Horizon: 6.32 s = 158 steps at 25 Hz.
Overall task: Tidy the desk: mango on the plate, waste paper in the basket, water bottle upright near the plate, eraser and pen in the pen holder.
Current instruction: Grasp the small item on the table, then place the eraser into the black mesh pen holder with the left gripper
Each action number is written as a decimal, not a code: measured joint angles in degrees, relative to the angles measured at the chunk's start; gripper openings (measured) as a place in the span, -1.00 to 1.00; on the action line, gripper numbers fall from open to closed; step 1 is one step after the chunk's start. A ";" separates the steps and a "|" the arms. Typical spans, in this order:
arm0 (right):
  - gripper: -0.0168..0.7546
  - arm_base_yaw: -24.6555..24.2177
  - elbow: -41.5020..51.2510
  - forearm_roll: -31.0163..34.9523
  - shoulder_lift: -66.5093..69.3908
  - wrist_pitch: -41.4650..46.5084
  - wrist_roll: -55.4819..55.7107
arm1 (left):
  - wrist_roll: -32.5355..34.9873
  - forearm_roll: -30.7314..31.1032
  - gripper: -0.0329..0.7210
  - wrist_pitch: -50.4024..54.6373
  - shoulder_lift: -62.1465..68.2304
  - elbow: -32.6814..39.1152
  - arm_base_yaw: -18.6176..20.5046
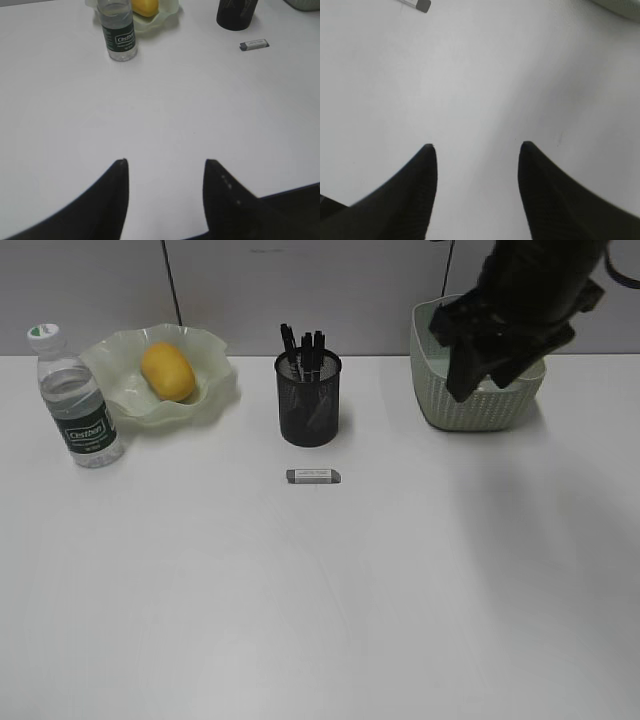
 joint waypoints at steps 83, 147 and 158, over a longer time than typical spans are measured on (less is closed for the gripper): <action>0.23 -3.44 59.36 -7.89 -93.98 -5.56 5.62 | 29.10 -7.52 0.32 -17.61 111.59 -60.91 -16.25; 0.23 -3.44 59.36 -7.89 -93.98 -5.61 5.70 | 36.03 -14.55 -0.50 -26.07 115.21 -66.95 -18.12; 0.23 -3.44 59.36 -7.89 -93.98 -5.61 5.70 | 35.97 -20.09 -0.50 -43.42 114.38 -67.05 -14.06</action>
